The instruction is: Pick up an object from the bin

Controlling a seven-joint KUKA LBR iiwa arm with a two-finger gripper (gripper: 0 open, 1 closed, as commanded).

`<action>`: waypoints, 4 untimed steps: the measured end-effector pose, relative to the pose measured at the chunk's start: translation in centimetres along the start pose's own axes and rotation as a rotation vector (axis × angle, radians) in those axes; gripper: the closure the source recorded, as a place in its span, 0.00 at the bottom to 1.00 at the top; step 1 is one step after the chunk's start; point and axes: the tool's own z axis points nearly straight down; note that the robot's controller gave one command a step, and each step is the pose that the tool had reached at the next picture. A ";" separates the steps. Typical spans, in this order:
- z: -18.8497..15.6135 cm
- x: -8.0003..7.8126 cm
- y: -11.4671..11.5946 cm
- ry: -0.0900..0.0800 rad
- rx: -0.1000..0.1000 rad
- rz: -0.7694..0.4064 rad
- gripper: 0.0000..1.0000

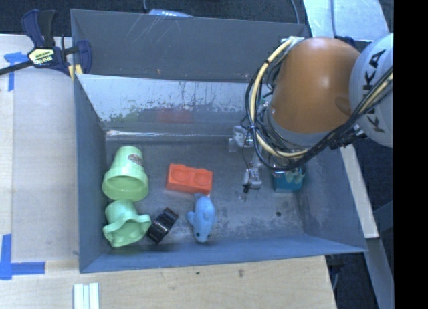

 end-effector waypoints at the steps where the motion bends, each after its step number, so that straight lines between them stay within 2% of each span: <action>1: 2.2 -3.3 3.4 0.000 0.000 0.010 0.00; 2: 3.0 -7.2 3.7 -0.002 -0.002 0.022 0.00; 3: 7.4 -8.0 3.1 -0.009 -0.002 0.137 0.00; 4: 8.8 -7.8 3.0 -0.007 -0.001 0.167 0.00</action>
Offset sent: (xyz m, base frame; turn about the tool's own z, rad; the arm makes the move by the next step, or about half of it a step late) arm 0.0784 0.0335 -0.0326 0.0278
